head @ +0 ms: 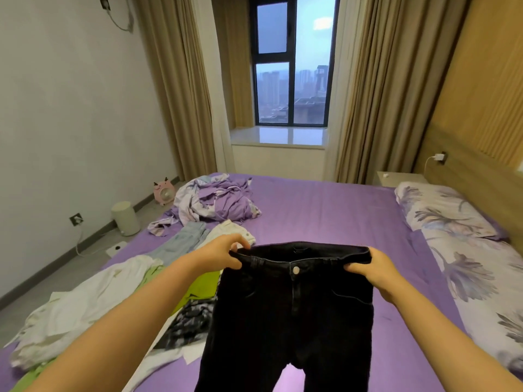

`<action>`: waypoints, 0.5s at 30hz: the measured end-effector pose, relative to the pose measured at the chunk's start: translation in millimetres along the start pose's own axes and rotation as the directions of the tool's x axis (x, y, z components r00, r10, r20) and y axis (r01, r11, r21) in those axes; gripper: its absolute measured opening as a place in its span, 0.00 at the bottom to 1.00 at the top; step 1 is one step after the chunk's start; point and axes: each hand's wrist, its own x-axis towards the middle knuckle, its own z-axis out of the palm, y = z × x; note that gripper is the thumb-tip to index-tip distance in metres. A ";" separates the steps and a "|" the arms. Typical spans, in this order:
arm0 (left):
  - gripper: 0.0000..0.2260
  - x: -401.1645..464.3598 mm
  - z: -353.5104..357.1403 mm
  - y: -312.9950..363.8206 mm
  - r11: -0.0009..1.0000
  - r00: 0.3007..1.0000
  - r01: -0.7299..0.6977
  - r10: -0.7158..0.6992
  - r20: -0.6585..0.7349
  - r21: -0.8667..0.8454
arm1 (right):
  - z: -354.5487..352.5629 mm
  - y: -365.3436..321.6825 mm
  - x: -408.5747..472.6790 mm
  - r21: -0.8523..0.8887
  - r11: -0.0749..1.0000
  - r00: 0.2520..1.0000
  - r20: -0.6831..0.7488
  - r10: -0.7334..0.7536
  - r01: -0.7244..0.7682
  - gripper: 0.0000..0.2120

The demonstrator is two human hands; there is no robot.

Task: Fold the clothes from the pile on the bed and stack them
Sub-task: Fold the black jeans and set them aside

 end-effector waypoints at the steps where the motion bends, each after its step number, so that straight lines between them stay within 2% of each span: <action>1: 0.23 0.7 -2.3 0.9 0.997 1.000 0.022 -0.021 0.020 -0.067 | 0.0 -4.5 -1.4 0.002 1.000 0.999 -0.040 -0.005 0.005 0.14; 3: 0.30 2.5 -7.6 3.2 0.990 0.997 0.072 -0.066 0.050 -0.125 | 0.0 -16.5 -3.5 -0.004 1.000 0.993 -0.117 -0.030 0.029 0.09; 4: 0.29 4.4 -11.2 5.0 0.990 0.996 0.083 -0.078 0.053 -0.112 | -0.9 -23.6 -3.4 -0.008 0.999 0.987 -0.150 -0.049 0.048 0.09; 5: 0.23 7.4 -16.2 8.0 0.994 0.997 0.077 -0.075 0.035 -0.082 | -3.2 -31.9 -3.0 -0.012 0.997 0.981 -0.182 -0.074 0.073 0.08; 7: 0.12 11.0 -30.0 19.0 0.997 0.995 0.062 -0.066 -0.079 -0.050 | -11.2 -51.9 -1.7 -0.030 0.993 0.964 -0.237 -0.119 0.115 0.07; 8: 0.10 13.0 -39.0 25.5 0.997 0.987 0.050 -0.059 -0.152 -0.065 | -16.6 -63.0 -1.6 -0.029 0.991 0.955 -0.262 -0.136 0.133 0.07; 10: 0.11 17.9 -58.2 39.9 0.985 0.963 -0.002 -0.045 -0.265 -0.172 | -30.2 -86.6 -3.1 -0.002 0.984 0.940 -0.296 -0.170 0.177 0.06; 12: 0.13 21.9 -75.8 57.1 0.950 0.948 -0.067 -0.034 -0.316 -0.304 | -45.0 -111.3 -6.4 0.026 0.973 0.926 -0.313 -0.210 0.229 0.06; 15: 0.14 25.5 -96.3 84.9 0.939 0.912 -0.156 0.018 -0.409 -0.307 | -63.9 -151.1 -14.1 0.080 0.944 0.895 -0.352 -0.275 0.321 0.07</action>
